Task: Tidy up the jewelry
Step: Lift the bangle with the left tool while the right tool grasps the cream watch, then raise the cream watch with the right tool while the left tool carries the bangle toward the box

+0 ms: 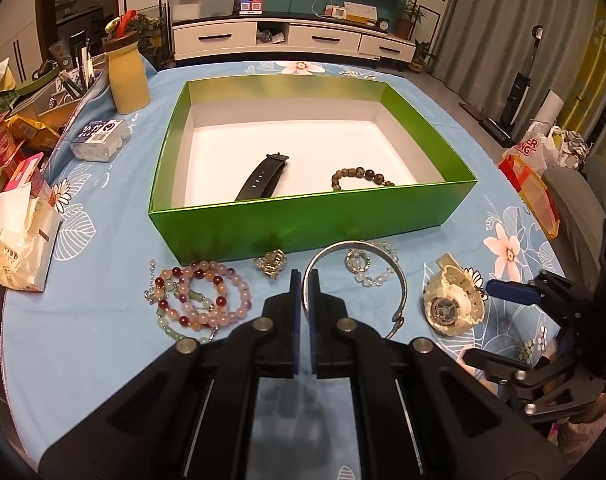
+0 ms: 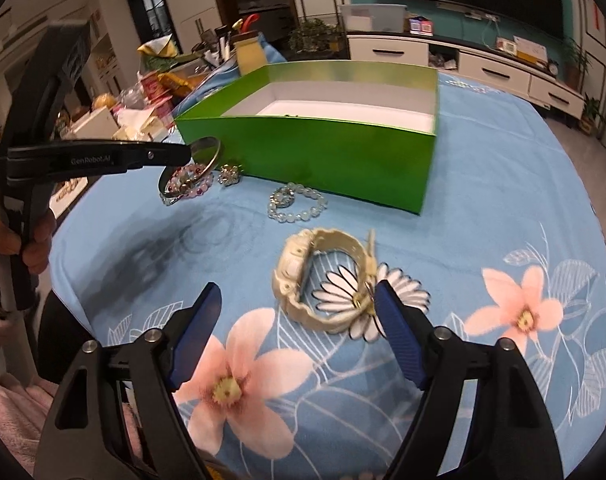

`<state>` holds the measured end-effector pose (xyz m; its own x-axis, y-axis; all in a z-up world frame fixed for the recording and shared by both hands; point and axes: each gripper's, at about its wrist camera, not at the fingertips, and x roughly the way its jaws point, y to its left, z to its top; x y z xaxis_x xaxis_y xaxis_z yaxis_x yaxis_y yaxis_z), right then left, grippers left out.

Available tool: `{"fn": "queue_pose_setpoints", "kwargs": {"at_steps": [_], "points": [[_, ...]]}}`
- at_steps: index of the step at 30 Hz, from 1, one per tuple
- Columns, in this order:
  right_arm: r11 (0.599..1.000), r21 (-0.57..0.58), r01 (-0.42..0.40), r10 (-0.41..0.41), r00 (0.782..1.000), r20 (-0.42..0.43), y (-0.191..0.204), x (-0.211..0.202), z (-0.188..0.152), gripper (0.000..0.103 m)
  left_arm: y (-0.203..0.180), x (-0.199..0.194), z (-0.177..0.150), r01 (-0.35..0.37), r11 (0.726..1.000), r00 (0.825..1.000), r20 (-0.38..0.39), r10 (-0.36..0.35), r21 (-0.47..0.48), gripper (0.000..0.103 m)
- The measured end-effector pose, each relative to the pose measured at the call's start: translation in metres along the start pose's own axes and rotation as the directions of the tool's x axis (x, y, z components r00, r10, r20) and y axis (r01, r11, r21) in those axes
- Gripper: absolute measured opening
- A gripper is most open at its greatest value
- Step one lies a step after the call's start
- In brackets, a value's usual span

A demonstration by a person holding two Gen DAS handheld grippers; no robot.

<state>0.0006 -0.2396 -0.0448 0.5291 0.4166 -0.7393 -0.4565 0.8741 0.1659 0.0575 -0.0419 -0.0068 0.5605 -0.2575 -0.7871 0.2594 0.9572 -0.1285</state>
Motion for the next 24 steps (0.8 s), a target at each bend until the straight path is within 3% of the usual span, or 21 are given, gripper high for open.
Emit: {"fn": "queue_pose_setpoints", "kwargs": {"at_steps": [4, 9, 12, 19, 24], "points": [[0.995, -0.097, 0.024, -0.029, 0.998, -0.051, 0.014, 0.020, 0.004, 0.055, 0.000, 0.002, 0.000, 0.006, 1.000, 1.000, -0.002, -0.006, 0.005, 0.003], [0.984, -0.165, 0.061, -0.075, 0.994, -0.080, 0.018, 0.035, -0.001, 0.023, 0.002, 0.002, 0.002, 0.004, 1.000, 1.000, -0.002, -0.004, 0.000, 0.003], [0.982, -0.171, 0.082, -0.091, 0.995, -0.044, 0.019, 0.032, -0.003, 0.022, 0.004, -0.002, 0.004, -0.001, 1.000, 1.000, 0.005, 0.001, -0.003, 0.003], [0.998, 0.026, -0.049, 0.046, 0.993, 0.112, 0.008, 0.001, 0.000, 0.022, 0.008, -0.014, 0.007, -0.003, 1.000, 1.000, 0.018, 0.004, -0.020, 0.003], [0.996, 0.053, -0.077, 0.067, 0.985, 0.161, 0.009, -0.013, 0.010, 0.022, 0.005, -0.024, 0.009, -0.008, 1.000, 0.999, 0.035, 0.009, -0.017, 0.003]]}}
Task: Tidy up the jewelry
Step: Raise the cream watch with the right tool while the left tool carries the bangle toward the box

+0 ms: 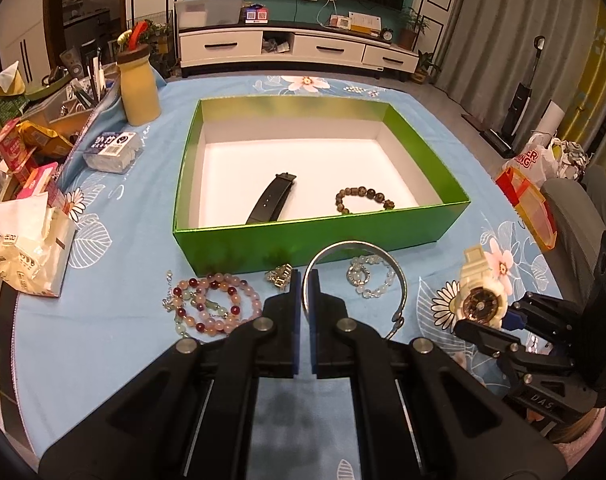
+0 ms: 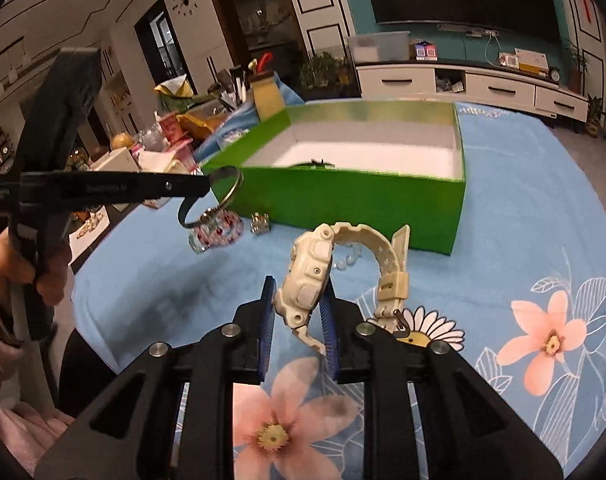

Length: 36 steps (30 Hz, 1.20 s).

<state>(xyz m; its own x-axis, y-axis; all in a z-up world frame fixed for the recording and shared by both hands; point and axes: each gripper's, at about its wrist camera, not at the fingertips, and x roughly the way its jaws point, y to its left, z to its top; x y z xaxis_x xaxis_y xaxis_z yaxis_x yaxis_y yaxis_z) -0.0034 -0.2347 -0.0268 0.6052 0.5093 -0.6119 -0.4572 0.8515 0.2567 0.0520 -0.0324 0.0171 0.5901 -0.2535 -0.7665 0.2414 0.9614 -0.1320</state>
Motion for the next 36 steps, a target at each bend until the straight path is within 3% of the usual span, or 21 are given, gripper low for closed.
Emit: {"fn": "queue_pose_setpoints", "kwargs": {"at_steps": [13, 36], "points": [[0.999, 0.049, -0.017, 0.014, 0.997, 0.070, -0.007, -0.030, 0.004, 0.022, -0.014, -0.009, 0.001, 0.013, 1.000, 1.000, 0.010, -0.014, 0.019, 0.003], [0.997, 0.072, -0.032, 0.023, 0.992, 0.121, -0.011, -0.045, 0.009, 0.022, -0.012, -0.010, 0.007, 0.010, 1.000, 1.000, 0.019, -0.010, 0.012, 0.003]]}}
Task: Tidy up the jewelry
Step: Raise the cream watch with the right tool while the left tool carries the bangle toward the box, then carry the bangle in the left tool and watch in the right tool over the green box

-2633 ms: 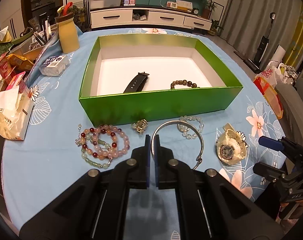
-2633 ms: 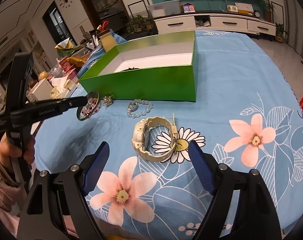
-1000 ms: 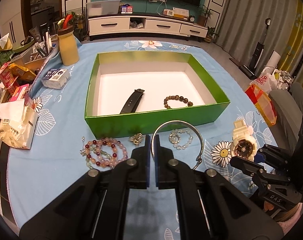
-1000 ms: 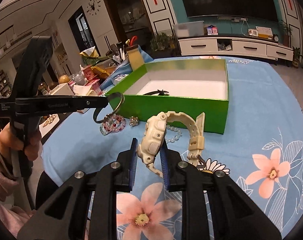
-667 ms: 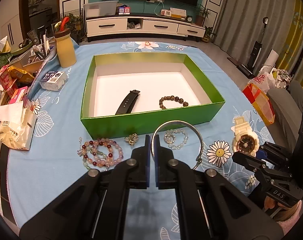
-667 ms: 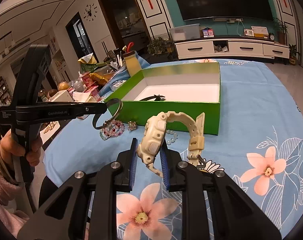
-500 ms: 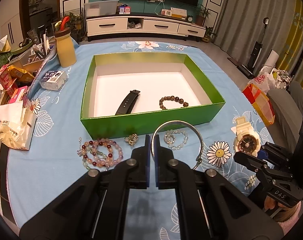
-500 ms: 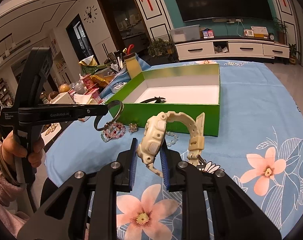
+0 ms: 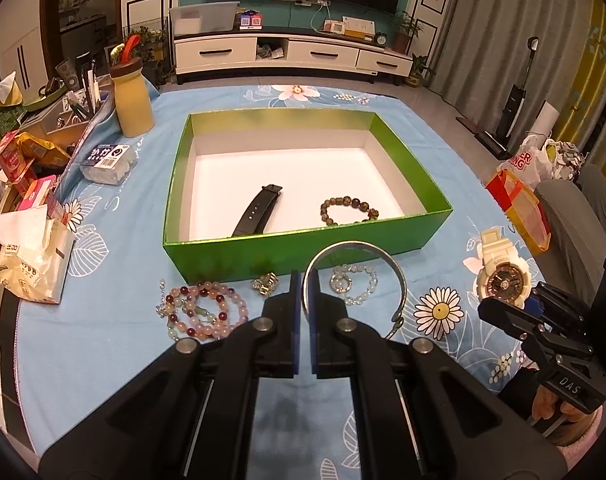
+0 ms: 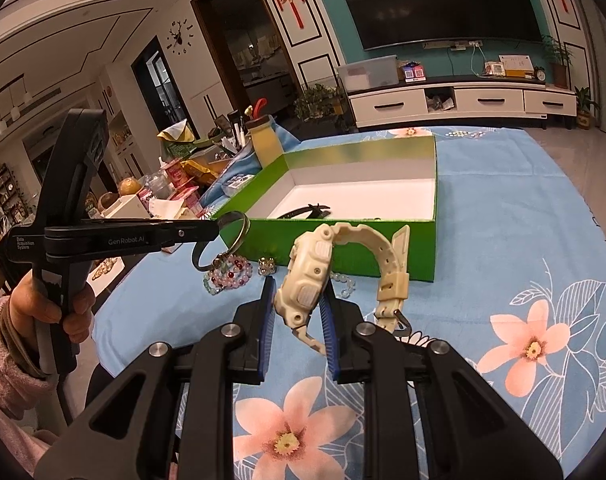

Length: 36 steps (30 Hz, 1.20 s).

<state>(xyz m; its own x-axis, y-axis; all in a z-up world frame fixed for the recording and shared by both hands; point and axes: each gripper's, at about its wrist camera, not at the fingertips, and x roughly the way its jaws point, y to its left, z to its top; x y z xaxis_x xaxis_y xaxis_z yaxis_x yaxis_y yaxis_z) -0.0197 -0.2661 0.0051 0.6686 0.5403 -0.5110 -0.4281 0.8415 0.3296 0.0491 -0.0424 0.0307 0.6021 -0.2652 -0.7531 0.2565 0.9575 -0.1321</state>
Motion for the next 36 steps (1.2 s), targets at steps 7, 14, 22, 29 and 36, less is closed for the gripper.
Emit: {"fn": "queue_pose_setpoints", "kwargs": {"at_steps": [7, 14, 22, 29, 36], "points": [[1.000, -0.017, 0.004, -0.003, 0.999, 0.042, 0.002, -0.009, 0.012, 0.022, 0.004, -0.008, 0.009, -0.002, 1.000, 1.000, 0.030, 0.002, -0.002, 0.003], [0.999, -0.028, 0.019, -0.017, 0.997, 0.074, 0.002, -0.010, 0.024, 0.022, 0.009, -0.017, 0.022, -0.014, 1.000, 0.998, 0.067, 0.014, -0.001, 0.003], [0.999, -0.041, 0.035, -0.030, 0.992, 0.122, 0.002, -0.009, 0.043, 0.022, 0.011, -0.022, 0.037, -0.024, 1.000, 0.995, 0.102, 0.023, 0.006, 0.003], [0.998, -0.047, 0.043, -0.036, 0.990, 0.133, 0.003, 0.001, 0.057, 0.022, 0.012, -0.019, 0.049, -0.021, 1.000, 0.993, 0.117, 0.020, 0.002, 0.003], [0.997, -0.052, 0.054, -0.047, 0.990, 0.130, 0.002, 0.011, 0.062, 0.022, 0.019, -0.009, 0.062, -0.018, 1.000, 0.993, 0.118, 0.019, -0.012, 0.003]]}}
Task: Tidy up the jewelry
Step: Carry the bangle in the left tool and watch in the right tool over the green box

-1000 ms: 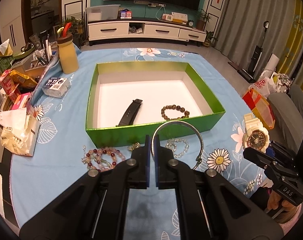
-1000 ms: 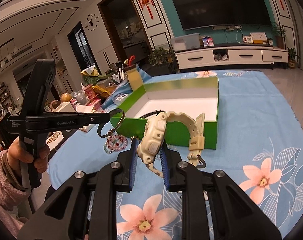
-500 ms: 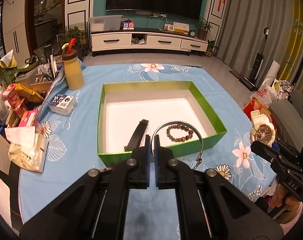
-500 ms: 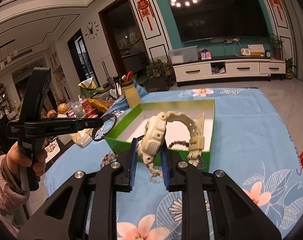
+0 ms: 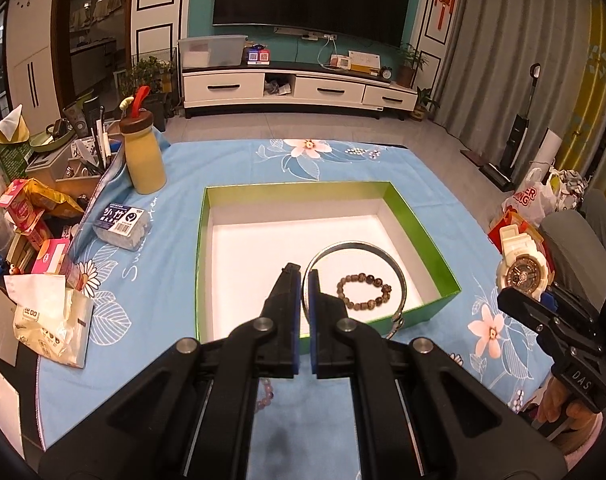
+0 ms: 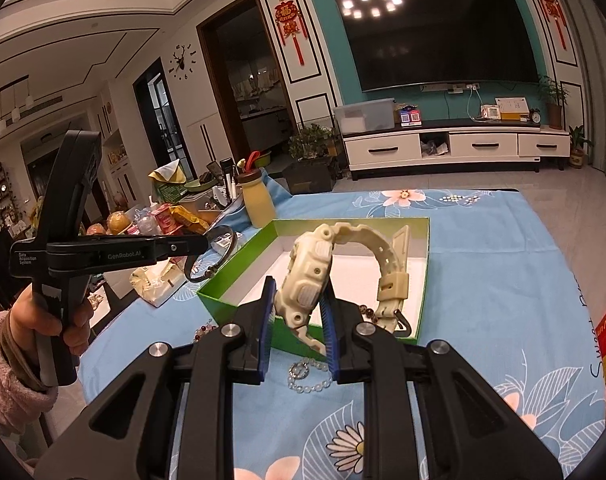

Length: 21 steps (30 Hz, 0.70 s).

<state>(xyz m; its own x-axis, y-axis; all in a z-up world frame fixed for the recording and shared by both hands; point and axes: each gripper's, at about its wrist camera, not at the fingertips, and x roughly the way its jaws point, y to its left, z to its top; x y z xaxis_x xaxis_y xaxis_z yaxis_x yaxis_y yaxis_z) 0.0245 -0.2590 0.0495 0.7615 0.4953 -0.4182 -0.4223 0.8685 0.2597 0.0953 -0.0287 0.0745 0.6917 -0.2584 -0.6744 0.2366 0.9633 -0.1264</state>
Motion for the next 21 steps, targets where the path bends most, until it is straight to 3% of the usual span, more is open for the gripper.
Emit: {"fn": "queue_pose_setpoints", "kwargs": {"at_steps": [21], "points": [[0.999, 0.000, 0.035, -0.035, 0.999, -0.001, -0.014, 0.046, 0.013, 0.022, 0.014, 0.053, 0.026, -0.017, 1.000, 0.999, -0.028, 0.017, -0.016, 0.003]]}}
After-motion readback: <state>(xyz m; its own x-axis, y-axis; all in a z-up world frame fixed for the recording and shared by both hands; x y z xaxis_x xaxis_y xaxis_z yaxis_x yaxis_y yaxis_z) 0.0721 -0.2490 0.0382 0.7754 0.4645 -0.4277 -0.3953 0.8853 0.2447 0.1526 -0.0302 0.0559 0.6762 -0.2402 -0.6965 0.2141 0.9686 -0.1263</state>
